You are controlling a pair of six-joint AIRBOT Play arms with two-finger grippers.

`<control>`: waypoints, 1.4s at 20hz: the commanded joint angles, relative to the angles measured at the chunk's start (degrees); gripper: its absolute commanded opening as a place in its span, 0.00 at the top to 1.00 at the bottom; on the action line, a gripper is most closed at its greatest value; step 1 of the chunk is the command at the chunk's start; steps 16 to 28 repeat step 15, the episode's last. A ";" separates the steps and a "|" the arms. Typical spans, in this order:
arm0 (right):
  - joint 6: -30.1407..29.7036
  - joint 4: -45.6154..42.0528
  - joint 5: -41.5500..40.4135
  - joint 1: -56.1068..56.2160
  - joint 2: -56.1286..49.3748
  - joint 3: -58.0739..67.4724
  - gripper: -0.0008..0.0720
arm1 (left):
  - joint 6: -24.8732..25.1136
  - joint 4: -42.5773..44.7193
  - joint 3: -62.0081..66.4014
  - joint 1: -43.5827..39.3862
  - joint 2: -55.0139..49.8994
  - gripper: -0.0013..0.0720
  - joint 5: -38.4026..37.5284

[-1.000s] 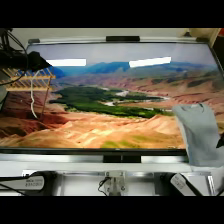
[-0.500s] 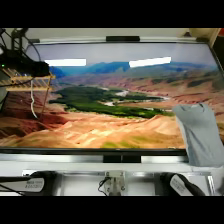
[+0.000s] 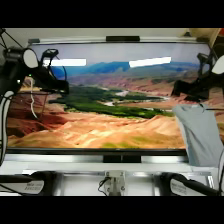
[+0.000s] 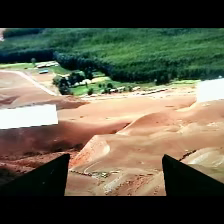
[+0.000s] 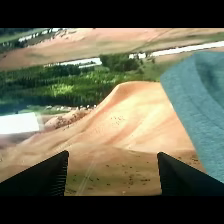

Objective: Fold the shirts.

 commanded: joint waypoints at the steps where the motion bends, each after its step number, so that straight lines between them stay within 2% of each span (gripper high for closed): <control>1: -2.54 1.55 2.54 1.29 -1.81 0.20 0.10 | -2.45 -0.39 -2.45 -1.03 1.60 0.00 3.61; 15: -2.54 1.55 2.54 1.29 -1.81 0.20 0.10 | -0.87 2.05 -2.47 -1.57 1.95 0.00 7.87; 28: -2.54 1.55 2.54 1.29 -1.81 0.20 0.10 | -0.87 2.05 -2.47 -1.57 1.95 0.00 7.87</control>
